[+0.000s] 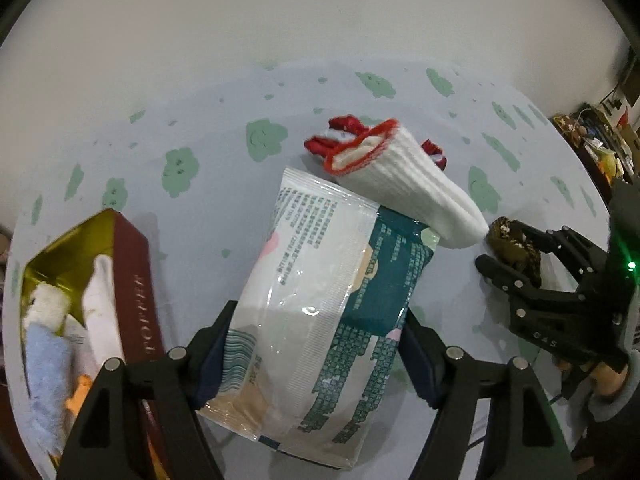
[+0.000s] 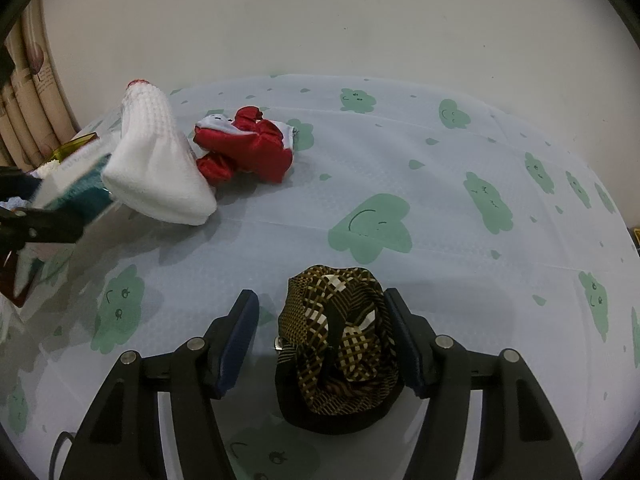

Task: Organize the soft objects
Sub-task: 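Carry the white-and-teal packet into the gold tin and open the left tool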

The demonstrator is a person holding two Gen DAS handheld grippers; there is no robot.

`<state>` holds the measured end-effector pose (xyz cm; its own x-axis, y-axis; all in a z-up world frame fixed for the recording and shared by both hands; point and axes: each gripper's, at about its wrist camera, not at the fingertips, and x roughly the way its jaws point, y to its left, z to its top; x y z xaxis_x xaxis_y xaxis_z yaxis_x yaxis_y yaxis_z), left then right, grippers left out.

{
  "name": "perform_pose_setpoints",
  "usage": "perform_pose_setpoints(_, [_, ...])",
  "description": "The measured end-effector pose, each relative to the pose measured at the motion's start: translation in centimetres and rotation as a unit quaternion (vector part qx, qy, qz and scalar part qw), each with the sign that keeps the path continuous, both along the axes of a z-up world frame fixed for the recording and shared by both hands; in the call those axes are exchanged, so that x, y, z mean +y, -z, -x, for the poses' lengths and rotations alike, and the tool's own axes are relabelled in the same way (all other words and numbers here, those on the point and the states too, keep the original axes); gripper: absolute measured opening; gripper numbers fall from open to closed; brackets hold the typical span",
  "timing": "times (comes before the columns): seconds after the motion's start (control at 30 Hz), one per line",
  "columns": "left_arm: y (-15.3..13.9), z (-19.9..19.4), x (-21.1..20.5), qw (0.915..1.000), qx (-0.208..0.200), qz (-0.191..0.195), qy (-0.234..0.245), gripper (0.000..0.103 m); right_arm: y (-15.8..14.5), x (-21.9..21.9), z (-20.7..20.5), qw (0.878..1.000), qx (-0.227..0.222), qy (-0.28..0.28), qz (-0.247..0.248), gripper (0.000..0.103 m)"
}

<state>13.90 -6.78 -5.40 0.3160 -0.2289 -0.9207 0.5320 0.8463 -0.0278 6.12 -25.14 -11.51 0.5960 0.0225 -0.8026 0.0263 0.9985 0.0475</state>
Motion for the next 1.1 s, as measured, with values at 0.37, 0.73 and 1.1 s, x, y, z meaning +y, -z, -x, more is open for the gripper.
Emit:
perform_pose_setpoints(0.37, [-3.8, 0.8, 1.4, 0.9990, -0.010, 0.044, -0.005, 0.076, 0.0, 0.0, 0.0, 1.000, 0.000, 0.000, 0.000, 0.062])
perform_pose_setpoints(0.73, [-6.6, -0.8, 5.8, 0.9970, -0.038, 0.036, -0.058, 0.076, 0.1, 0.1, 0.1, 1.000, 0.000, 0.000, 0.000, 0.063])
perform_pose_setpoints(1.1, [-8.4, -3.7, 13.2, 0.9882, -0.055, 0.004, -0.142, 0.076, 0.1, 0.1, 0.1, 1.000, 0.000, 0.000, 0.000, 0.065])
